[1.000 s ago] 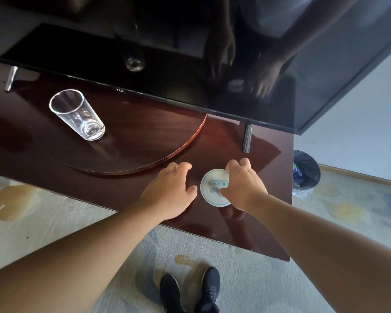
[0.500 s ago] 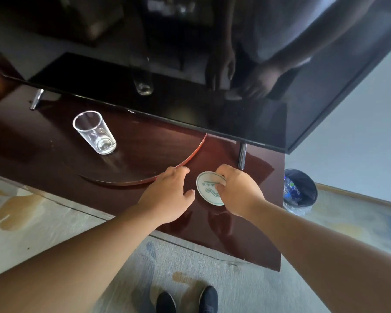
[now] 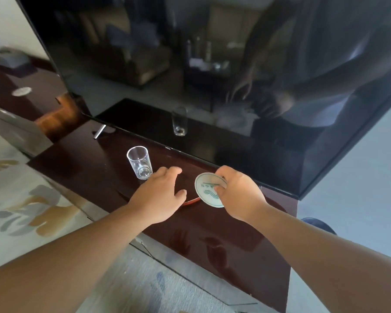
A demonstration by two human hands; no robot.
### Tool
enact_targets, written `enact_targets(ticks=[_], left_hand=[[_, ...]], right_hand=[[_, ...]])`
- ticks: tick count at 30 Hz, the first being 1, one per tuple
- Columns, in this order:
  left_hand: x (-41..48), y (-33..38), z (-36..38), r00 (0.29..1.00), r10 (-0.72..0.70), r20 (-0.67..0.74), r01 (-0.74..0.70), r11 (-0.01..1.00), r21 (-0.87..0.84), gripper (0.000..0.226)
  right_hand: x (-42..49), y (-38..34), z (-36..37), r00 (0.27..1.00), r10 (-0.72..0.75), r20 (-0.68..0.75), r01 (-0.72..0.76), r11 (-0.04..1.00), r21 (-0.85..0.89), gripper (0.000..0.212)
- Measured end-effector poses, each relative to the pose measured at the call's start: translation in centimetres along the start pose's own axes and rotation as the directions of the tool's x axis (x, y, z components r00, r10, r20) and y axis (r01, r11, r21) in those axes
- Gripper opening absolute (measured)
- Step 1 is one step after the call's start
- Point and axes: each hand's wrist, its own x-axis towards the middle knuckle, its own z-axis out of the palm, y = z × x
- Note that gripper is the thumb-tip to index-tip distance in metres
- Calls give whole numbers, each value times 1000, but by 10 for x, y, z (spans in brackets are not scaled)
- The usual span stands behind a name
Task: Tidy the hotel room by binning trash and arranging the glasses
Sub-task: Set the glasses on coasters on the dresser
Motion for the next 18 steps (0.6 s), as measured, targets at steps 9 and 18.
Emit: enact_targets(ticks=[9, 18], left_hand=[[-16, -10, -26, 995, -47, -88, 47, 999, -9, 56], [-14, -41, -47, 989, -50, -136, 44, 998, -43, 53]], right_hand=[[4, -31, -8, 992, -126, -10, 126, 992, 19, 14], [18, -58, 1, 989, -148, -17, 149, 989, 5, 11]])
